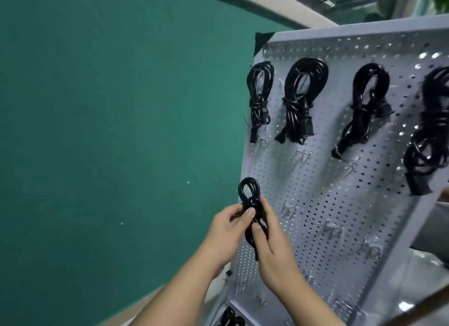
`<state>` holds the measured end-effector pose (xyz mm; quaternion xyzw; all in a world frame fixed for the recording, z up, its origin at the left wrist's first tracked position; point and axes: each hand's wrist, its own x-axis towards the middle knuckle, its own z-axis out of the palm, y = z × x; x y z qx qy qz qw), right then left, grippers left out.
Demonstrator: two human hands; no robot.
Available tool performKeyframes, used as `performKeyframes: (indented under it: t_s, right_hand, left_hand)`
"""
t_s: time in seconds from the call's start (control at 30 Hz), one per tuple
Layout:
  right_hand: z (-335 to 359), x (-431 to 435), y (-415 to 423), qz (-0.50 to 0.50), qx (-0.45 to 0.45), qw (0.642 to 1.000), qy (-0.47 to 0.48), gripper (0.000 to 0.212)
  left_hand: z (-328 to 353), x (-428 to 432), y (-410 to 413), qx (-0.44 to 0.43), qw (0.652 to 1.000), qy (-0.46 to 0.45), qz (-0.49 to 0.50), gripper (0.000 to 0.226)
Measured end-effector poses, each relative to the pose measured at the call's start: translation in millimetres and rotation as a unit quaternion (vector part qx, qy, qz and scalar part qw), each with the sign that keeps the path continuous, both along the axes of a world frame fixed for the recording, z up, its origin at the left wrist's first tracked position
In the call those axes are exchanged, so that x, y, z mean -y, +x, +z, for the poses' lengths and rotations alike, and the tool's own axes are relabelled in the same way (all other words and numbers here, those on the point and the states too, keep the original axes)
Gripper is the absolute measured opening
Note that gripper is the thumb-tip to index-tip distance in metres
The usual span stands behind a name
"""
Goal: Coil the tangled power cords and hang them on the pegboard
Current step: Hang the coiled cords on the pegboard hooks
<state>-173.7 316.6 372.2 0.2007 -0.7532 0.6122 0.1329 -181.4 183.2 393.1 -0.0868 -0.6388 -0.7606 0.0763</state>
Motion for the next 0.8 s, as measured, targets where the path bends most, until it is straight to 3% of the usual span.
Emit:
performKeyframes:
  t_s: [0.33, 0.57, 0.8]
  right_hand:
    - [45, -19, -1, -0.128, -0.154, 0.980, 0.008, 0.058]
    - [59, -33, -28, -0.156, -0.088, 0.984, -0.011, 0.059]
    - [77, -47, -59, -0.198, -0.010, 0.977, 0.081, 0.067]
  left_hand:
    - [51, -29, -20, -0.147, 0.986, -0.073, 0.014, 0.020]
    - [69, -49, -55, -0.125, 0.982, -0.141, 0.030, 0.020]
    - [77, -57, -92, -0.092, 0.969, -0.227, 0.027, 0.028]
